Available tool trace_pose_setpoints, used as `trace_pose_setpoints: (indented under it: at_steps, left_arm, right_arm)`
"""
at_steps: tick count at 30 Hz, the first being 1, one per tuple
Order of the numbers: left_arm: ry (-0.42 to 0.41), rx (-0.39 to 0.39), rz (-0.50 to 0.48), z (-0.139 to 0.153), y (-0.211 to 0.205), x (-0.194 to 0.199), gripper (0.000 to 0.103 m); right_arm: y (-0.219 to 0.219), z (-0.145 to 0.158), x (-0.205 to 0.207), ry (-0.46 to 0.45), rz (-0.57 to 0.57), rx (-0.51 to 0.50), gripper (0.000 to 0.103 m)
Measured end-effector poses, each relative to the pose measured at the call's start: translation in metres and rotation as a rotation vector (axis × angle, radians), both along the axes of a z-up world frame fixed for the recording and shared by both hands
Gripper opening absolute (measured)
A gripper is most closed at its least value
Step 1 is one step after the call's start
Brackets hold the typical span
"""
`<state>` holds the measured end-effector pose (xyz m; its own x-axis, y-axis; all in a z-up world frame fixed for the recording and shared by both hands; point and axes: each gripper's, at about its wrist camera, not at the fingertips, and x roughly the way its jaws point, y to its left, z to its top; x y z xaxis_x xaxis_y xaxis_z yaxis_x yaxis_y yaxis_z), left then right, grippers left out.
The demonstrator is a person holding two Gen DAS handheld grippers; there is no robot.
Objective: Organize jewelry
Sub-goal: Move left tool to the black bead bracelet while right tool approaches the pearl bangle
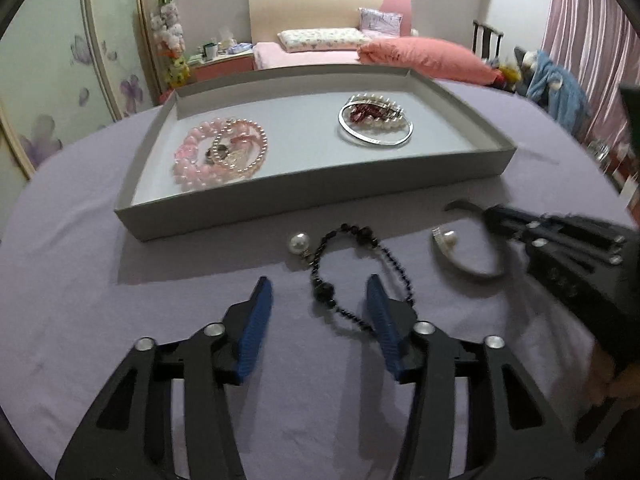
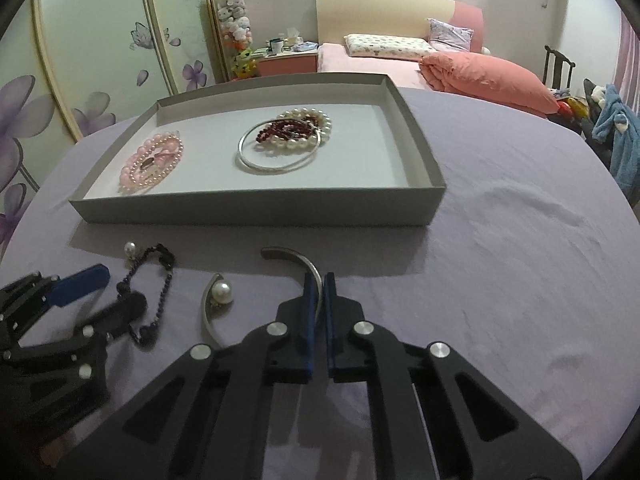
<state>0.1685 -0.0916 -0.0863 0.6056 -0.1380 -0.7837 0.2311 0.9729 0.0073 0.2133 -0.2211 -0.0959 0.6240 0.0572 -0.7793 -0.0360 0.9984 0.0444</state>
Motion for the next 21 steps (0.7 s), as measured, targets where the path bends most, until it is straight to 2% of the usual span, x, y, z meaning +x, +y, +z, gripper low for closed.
trace_pose_setpoints:
  at_steps: [7, 9, 10, 11, 13, 15, 17, 19, 21]
  left_arm:
    - [-0.007, 0.05, 0.018, 0.0, 0.039, -0.017, 0.043]
    - [-0.012, 0.067, 0.03, 0.001, 0.049, -0.02, 0.044]
    - [-0.016, 0.076, 0.036, 0.001, 0.056, -0.022, 0.044]
    - [-0.018, 0.078, 0.038, 0.001, 0.059, -0.021, 0.044]
    - [-0.014, 0.07, 0.042, 0.001, 0.065, -0.022, 0.047]
    - [-0.002, 0.045, 0.048, 0.002, 0.069, -0.022, 0.05]
    - [0.002, 0.012, 0.038, 0.002, 0.069, -0.024, 0.055]
    - [-0.006, 0.0, 0.024, 0.003, 0.066, -0.026, 0.059]
    - [-0.016, -0.008, 0.006, 0.004, 0.061, -0.029, 0.067]
  right_arm:
    - [-0.017, 0.0, -0.013, 0.008, -0.02, 0.008, 0.006]
    - [-0.02, 0.001, -0.017, 0.009, -0.016, 0.031, 0.012]
    - [-0.022, 0.002, -0.019, 0.006, -0.011, 0.045, 0.023]
    - [-0.024, 0.004, -0.022, -0.005, -0.008, 0.053, 0.039]
    - [-0.025, 0.01, -0.028, -0.031, 0.007, 0.054, 0.052]
    - [-0.022, 0.014, -0.032, -0.042, 0.032, 0.05, 0.061]
    - [-0.016, 0.015, -0.034, -0.042, 0.069, 0.036, 0.074]
    - [-0.009, 0.013, -0.034, -0.033, 0.097, 0.002, 0.079]
    - [-0.002, 0.008, -0.033, -0.017, 0.126, -0.036, 0.083]
